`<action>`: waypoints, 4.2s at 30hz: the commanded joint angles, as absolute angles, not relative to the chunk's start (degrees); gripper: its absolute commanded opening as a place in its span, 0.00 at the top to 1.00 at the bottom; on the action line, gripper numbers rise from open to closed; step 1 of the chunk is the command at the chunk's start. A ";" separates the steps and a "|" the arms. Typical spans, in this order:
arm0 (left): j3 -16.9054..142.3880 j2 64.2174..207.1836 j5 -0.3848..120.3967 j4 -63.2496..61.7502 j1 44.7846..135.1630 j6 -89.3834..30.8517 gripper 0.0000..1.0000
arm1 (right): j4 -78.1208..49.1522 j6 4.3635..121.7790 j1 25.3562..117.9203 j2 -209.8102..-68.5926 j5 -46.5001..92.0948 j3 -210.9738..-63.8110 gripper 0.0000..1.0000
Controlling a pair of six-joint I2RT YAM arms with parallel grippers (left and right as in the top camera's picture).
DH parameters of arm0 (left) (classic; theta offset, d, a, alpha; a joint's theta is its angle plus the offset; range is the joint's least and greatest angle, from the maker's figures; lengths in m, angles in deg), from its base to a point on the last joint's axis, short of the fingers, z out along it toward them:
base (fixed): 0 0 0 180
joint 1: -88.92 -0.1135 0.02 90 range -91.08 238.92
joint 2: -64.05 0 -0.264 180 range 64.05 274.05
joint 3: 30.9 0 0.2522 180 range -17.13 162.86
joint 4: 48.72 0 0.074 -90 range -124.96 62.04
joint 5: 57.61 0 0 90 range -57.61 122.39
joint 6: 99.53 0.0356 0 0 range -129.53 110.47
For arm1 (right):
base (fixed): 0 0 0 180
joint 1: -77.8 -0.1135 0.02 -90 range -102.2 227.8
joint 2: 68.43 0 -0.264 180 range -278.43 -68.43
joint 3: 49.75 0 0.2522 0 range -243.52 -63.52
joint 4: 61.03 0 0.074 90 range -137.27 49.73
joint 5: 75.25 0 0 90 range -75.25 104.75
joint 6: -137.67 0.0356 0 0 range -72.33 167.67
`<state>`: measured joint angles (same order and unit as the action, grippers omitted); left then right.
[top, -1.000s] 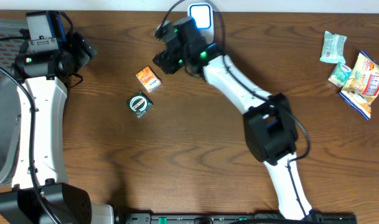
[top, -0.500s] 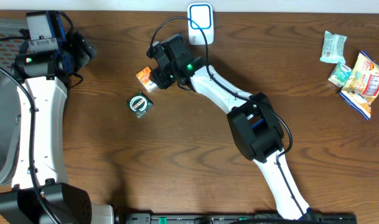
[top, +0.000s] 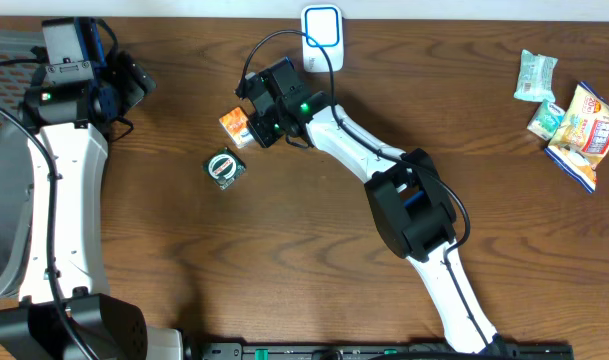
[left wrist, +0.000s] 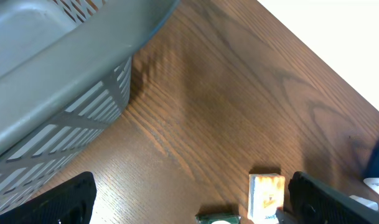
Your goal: Scan the item barcode
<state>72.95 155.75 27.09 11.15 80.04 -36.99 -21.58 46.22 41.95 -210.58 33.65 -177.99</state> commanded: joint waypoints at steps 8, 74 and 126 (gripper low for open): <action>73.84 155.80 26.35 11.22 80.04 -37.71 0.02 | -13.62 46.33 46.58 -205.46 14.24 -178.17 0.99; 73.84 155.80 26.32 11.22 80.04 -37.71 0.02 | -14.80 54.83 59.45 -205.15 57.50 -178.14 0.99; 73.84 155.80 26.35 11.22 80.04 -37.71 0.02 | 0.91 37.24 55.21 -205.31 37.89 -174.84 0.99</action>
<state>72.95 155.75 27.09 11.13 80.04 -36.99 1.09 35.99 56.09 -206.25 38.61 -175.78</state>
